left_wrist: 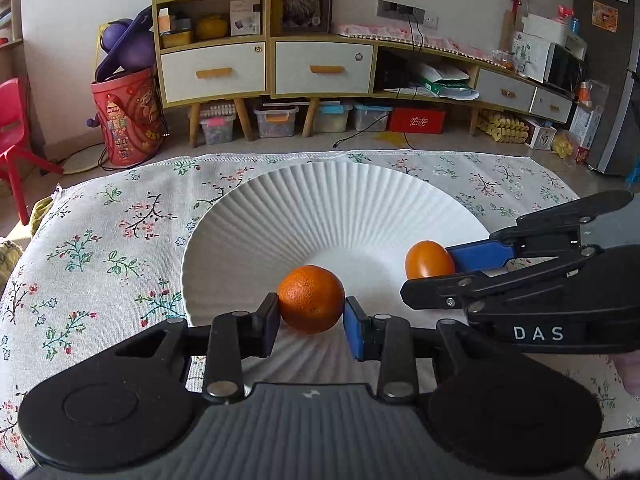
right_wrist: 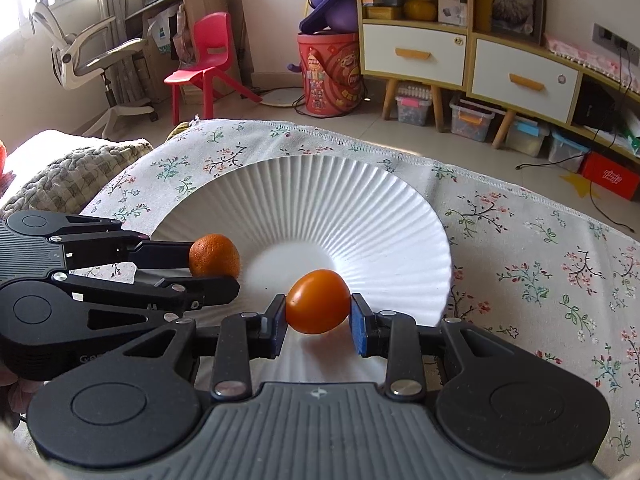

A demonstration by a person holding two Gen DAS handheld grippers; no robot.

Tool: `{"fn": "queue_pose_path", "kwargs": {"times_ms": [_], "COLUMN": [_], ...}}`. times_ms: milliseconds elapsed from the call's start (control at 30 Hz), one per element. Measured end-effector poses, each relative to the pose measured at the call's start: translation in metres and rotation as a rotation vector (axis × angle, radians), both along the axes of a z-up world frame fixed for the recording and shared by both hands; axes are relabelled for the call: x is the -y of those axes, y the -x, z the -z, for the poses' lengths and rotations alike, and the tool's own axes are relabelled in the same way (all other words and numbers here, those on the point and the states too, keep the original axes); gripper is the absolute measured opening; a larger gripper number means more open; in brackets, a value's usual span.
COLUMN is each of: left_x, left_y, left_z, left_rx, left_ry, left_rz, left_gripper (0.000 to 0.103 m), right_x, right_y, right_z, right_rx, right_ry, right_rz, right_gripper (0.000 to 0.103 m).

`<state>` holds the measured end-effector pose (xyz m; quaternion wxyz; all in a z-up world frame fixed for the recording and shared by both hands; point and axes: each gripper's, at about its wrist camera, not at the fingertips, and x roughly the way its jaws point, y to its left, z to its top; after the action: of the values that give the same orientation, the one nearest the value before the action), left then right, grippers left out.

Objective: Organize fruits
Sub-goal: 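Carry both fruits into the white plate and open both tools, then withdraw both tools from the plate back toward the fruit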

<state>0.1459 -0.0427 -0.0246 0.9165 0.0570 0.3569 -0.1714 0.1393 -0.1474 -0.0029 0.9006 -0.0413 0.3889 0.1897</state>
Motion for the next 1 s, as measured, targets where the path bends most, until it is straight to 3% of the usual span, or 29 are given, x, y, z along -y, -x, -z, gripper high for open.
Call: {"fn": "queue_pose_path", "kwargs": {"times_ms": [400, 533, 700, 833, 1000], "left_x": [0.001, -0.003, -0.017, -0.029, -0.043], "left_y": [-0.005, 0.001, 0.018, 0.039, 0.061], "left_z": [-0.001, -0.009, -0.024, -0.036, -0.041], "left_rx": [-0.007, -0.015, -0.005, 0.024, 0.021], "left_ry": [0.012, 0.029, 0.061, 0.066, 0.065], "left_rz": [0.003, -0.005, -0.039, -0.074, -0.100], "left_gripper": [0.022, 0.038, 0.045, 0.063, 0.072], "right_x": [0.006, 0.013, 0.023, 0.023, 0.020], "right_y": [0.000, 0.008, 0.018, 0.031, 0.049], "right_z": [-0.002, -0.008, -0.018, -0.025, -0.032], "right_rx": [-0.007, -0.001, 0.005, 0.025, 0.047], "right_ry": [-0.045, -0.062, -0.083, -0.067, -0.034], "right_rz": [-0.021, -0.011, 0.022, 0.027, 0.014], "right_gripper": [0.034, 0.046, 0.054, 0.061, 0.072]}}
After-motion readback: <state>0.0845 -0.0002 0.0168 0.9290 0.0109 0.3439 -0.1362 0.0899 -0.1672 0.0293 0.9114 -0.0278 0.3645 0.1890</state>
